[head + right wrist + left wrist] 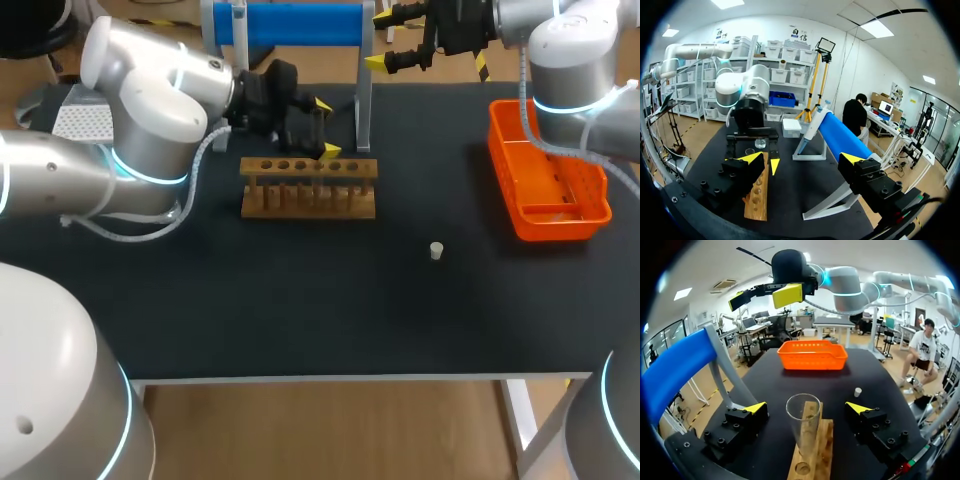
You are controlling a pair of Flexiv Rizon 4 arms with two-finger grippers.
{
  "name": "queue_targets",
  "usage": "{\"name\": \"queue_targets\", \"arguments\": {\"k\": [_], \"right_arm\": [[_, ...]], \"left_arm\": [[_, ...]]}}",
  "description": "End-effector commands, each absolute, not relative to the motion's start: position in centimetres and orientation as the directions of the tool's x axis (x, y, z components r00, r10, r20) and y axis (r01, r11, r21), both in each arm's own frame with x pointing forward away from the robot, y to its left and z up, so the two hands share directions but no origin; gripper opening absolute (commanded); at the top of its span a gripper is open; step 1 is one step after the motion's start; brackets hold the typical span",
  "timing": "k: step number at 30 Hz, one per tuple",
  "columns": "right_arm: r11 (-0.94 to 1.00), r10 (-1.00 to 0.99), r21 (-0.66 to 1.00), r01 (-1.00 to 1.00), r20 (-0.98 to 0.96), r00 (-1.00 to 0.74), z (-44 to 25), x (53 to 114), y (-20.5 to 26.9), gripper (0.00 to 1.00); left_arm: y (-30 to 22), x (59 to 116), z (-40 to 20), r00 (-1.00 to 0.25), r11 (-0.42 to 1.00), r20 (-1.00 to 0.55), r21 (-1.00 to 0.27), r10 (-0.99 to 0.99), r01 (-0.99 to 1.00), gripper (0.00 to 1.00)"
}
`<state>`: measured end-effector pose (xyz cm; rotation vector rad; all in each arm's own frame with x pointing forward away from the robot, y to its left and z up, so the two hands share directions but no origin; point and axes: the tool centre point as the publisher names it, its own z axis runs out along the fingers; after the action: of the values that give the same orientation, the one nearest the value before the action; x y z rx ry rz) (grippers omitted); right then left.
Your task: Invert the test tube, pick up the pipette, mount the tip to pipette, aspirate from beaker and dispense into the tube, eject the tip, return the pipette, and cap with the stopper.
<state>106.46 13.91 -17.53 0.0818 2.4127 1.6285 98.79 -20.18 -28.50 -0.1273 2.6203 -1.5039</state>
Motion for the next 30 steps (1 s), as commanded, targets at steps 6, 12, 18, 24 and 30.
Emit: {"name": "queue_targets", "arguments": {"k": [6, 12, 18, 24, 30], "right_arm": [[0.384, 0.171, 0.920, -0.080, -0.156, -0.973, -17.44, 106.50, 13.85, 1.00], [0.384, 0.171, 0.920, -0.080, -0.156, -0.973, -17.44, 106.50, 13.85, 1.00], [0.384, 0.171, 0.920, -0.080, -0.156, -0.973, -17.44, 106.50, 13.85, 1.00], [0.384, 0.171, 0.920, -0.080, -0.156, -0.973, -17.44, 106.50, 13.85, 1.00], [0.384, 0.171, 0.920, -0.080, -0.156, -0.973, -17.44, 106.50, 13.85, 1.00]], "left_arm": [[-20.25, 99.33, -29.25, -0.990, 0.510, -0.043, -0.860, -0.132, -0.031, 1.00], [-20.01, 99.25, -29.44, -0.990, 0.510, -0.036, -0.860, -0.137, -0.039, 1.00], [-19.97, 99.24, -29.48, -0.989, 0.511, -0.036, -0.858, -0.143, -0.043, 1.00], [-19.90, 99.27, -29.52, -0.988, 0.513, -0.033, -0.857, -0.151, -0.050, 1.00], [-19.84, 99.24, -29.51, -0.988, 0.513, -0.026, -0.857, -0.153, -0.057, 1.00]]}}
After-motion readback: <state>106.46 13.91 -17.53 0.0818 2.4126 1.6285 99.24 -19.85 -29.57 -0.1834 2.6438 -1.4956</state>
